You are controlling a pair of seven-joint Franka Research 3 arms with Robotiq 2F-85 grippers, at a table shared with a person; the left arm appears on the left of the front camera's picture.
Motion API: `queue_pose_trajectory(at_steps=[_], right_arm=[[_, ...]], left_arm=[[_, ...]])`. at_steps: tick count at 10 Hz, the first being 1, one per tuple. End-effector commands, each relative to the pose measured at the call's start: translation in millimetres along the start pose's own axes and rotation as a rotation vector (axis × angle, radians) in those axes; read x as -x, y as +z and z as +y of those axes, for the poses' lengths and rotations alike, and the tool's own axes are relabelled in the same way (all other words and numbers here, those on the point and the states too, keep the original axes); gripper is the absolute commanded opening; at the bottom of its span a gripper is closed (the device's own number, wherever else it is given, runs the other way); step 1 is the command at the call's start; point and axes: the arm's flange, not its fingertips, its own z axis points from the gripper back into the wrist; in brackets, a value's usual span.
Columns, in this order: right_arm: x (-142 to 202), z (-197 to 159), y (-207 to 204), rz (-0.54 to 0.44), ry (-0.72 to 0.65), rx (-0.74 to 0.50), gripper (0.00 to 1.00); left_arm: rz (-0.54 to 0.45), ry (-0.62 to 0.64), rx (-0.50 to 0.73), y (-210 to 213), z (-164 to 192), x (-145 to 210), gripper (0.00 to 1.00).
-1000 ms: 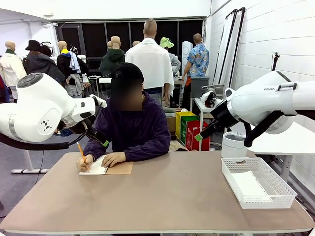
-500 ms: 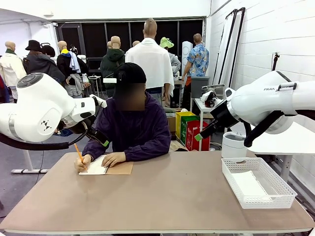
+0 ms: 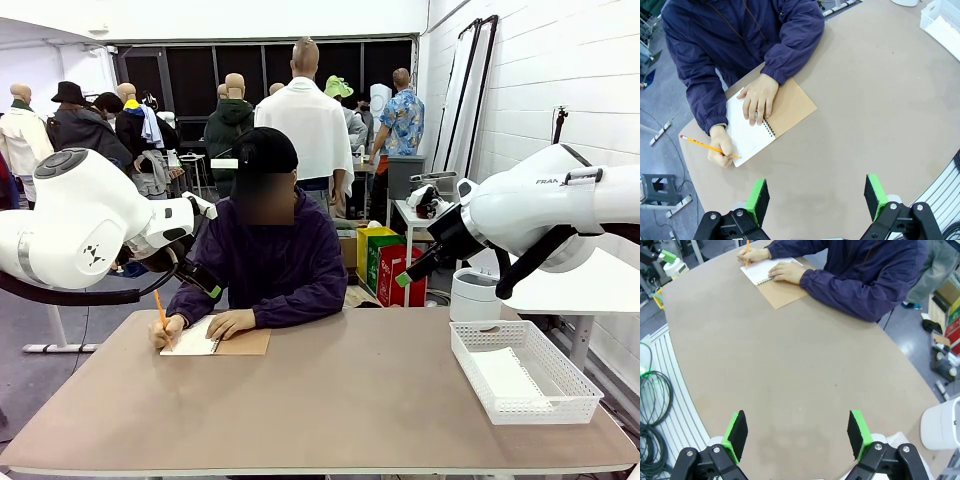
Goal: Sort the paper based on its condition.
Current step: If a person hands you a paper, place it in the Organizing basket , and if it's crumpled, put it in the Trash can.
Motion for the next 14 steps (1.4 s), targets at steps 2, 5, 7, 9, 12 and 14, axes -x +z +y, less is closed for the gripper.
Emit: queue_pose_trajectory(at_steps=[2, 5, 7, 9, 12, 14], right_arm=[[0.6, -1.2, -1.3, 0.005, 0.004, 0.0, 1.0], [0.6, -1.2, -1.3, 0.005, 0.004, 0.0, 1.0], [0.6, -1.2, -1.3, 0.005, 0.004, 0.0, 1.0], [0.6, -1.2, -1.3, 0.005, 0.004, 0.0, 1.0], [0.6, -1.2, -1.3, 0.005, 0.004, 0.0, 1.0], [0.6, -1.2, -1.3, 0.005, 0.004, 0.0, 1.0]], left_arm=[[0.001, -0.007, 0.007, -0.2, 0.8, 0.6, 1.0], [0.001, -0.007, 0.007, -0.2, 0.8, 0.6, 1.0], [0.001, -0.007, 0.007, -0.2, 0.8, 0.6, 1.0], [0.001, -0.007, 0.007, -0.2, 0.8, 0.6, 1.0], [0.001, -0.007, 0.007, -0.2, 0.8, 0.6, 1.0], [0.001, -0.007, 0.007, -0.2, 0.8, 0.6, 1.0]])
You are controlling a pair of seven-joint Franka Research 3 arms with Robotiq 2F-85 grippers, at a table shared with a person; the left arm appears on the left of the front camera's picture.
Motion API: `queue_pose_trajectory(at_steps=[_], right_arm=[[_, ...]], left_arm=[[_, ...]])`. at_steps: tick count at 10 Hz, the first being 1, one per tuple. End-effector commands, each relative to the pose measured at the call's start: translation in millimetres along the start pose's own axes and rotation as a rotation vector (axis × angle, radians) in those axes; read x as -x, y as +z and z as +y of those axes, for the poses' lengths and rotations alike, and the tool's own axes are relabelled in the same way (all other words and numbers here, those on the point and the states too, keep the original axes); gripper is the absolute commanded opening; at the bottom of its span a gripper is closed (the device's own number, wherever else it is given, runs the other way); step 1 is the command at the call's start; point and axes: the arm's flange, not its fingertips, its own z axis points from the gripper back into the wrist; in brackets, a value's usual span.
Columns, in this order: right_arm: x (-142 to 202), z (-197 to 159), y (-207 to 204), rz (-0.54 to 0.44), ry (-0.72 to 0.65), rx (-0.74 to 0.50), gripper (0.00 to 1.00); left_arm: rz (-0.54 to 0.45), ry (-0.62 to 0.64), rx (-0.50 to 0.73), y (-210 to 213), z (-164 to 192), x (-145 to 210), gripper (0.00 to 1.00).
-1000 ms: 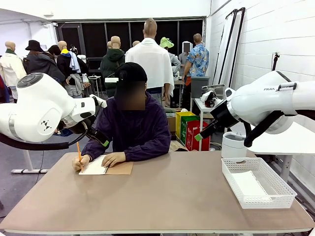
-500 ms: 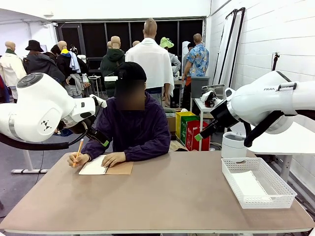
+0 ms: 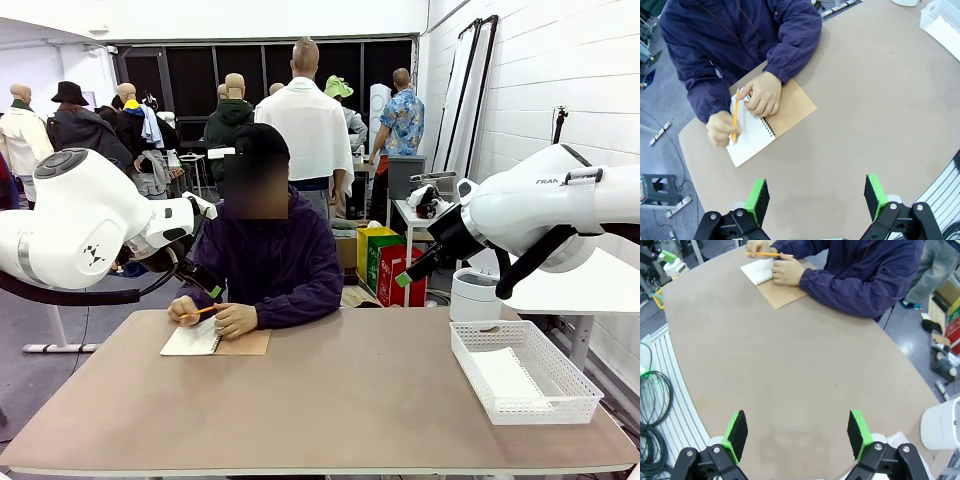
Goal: Sort the paper based on its condition.
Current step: If a person hands you a paper, place it in the Organizing basket , and if it's crumpled, put it in the Trash can.
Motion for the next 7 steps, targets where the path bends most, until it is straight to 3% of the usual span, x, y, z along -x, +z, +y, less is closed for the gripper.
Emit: queue_pose_trajectory(at_steps=[1, 7], right_arm=[[0.6, -1.2, -1.3, 0.005, 0.004, 0.0, 1.0], [0.6, -1.2, -1.3, 0.005, 0.004, 0.0, 1.0]], left_arm=[[0.001, -0.007, 0.007, -0.2, 0.8, 0.6, 1.0], [0.001, -0.007, 0.007, -0.2, 0.8, 0.6, 1.0]])
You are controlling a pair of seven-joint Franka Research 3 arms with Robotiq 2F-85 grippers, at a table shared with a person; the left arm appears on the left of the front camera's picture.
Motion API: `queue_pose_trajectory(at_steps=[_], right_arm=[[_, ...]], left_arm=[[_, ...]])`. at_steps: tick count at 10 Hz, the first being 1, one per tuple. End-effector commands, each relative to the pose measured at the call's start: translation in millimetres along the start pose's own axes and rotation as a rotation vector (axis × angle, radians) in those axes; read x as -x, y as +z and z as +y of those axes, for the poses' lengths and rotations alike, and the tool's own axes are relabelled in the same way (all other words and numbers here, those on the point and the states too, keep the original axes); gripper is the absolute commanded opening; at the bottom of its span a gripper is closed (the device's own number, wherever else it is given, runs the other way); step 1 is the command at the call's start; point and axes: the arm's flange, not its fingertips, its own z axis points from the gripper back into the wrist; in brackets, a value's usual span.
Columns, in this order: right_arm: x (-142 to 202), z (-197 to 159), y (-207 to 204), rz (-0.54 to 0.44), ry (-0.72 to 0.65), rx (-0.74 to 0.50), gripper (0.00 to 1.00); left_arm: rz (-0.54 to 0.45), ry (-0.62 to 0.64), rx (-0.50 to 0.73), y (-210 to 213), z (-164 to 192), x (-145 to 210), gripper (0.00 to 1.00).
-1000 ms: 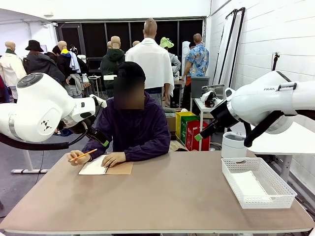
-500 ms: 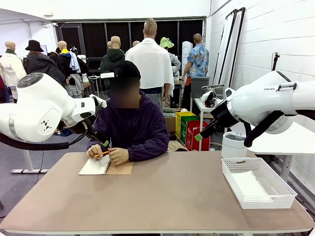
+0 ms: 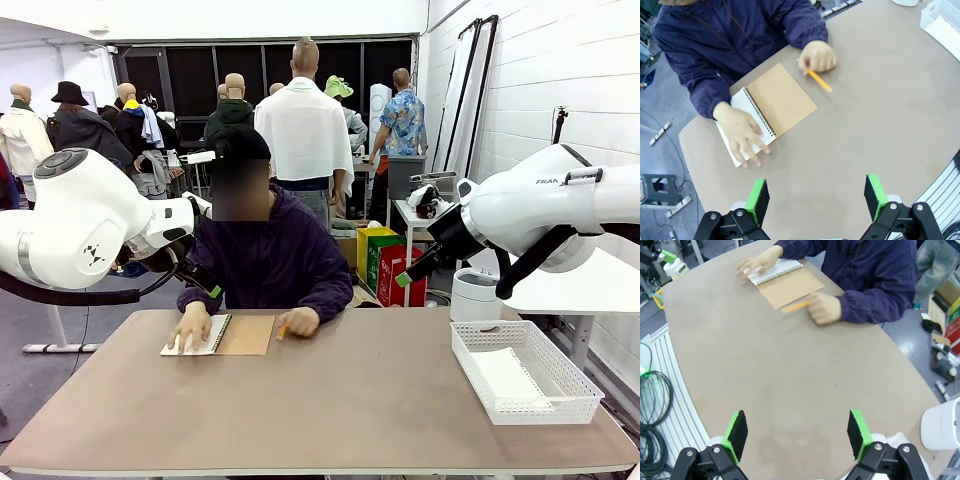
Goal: Sort the paper based on its condition.
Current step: If a person hands you a paper, place it in the Organizing basket , and if it's crumpled, put it in the Trash can.
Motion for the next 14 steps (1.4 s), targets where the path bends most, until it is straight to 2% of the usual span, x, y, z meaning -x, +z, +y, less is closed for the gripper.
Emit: queue_pose_trajectory(at_steps=[1, 14], right_arm=[[0.6, -1.2, -1.3, 0.005, 0.004, 0.0, 1.0], [0.6, -1.2, -1.3, 0.005, 0.004, 0.0, 1.0]], left_arm=[[0.001, -0.007, 0.007, -0.2, 0.8, 0.6, 1.0], [0.001, -0.007, 0.007, -0.2, 0.8, 0.6, 1.0]])
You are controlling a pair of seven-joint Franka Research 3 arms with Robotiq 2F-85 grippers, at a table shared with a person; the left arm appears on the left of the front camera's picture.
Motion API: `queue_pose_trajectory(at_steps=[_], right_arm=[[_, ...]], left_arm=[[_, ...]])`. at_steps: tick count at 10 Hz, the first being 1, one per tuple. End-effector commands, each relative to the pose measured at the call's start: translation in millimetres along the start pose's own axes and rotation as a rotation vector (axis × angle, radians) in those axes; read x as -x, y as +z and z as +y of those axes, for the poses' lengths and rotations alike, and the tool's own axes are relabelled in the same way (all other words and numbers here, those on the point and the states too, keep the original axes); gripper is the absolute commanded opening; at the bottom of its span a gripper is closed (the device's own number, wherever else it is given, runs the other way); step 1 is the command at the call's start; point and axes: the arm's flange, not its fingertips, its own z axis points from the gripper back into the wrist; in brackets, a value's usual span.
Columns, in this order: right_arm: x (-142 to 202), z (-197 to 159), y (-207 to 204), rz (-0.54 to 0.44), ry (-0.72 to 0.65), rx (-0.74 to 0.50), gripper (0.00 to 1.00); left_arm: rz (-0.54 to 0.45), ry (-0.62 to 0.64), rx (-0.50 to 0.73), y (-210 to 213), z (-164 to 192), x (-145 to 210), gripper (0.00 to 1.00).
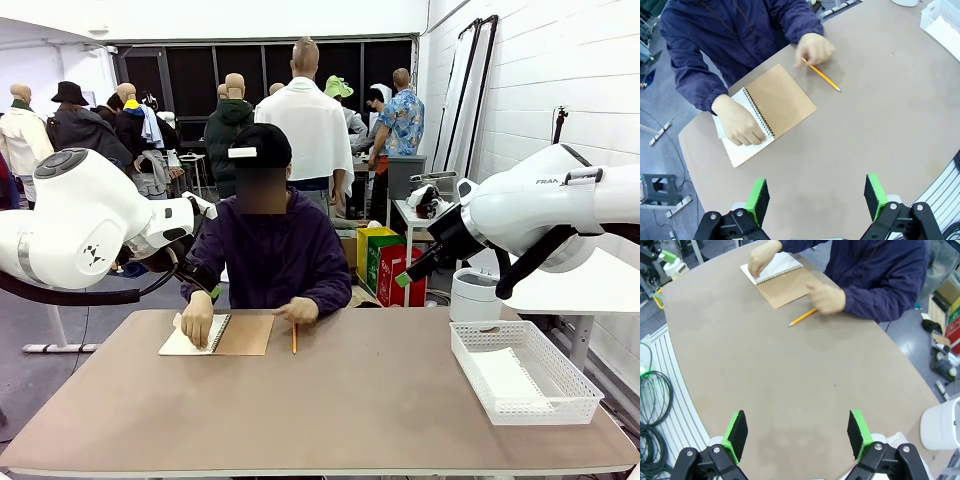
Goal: Sort the paper based on its condition.
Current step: If a person hands you a paper, place it in the Organizing basket , and if it's crumpled, put it in the Trash can.
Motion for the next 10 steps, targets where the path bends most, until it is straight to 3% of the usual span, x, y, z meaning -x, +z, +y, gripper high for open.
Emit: queue_pose_trajectory(at_steps=[1, 10], right_arm=[[0.6, -1.2, -1.3, 0.005, 0.004, 0.0, 1.0], [0.6, -1.2, -1.3, 0.005, 0.004, 0.0, 1.0]], left_arm=[[0.001, -0.007, 0.007, -0.2, 0.8, 0.6, 1.0], [0.001, -0.007, 0.007, -0.2, 0.8, 0.6, 1.0]])
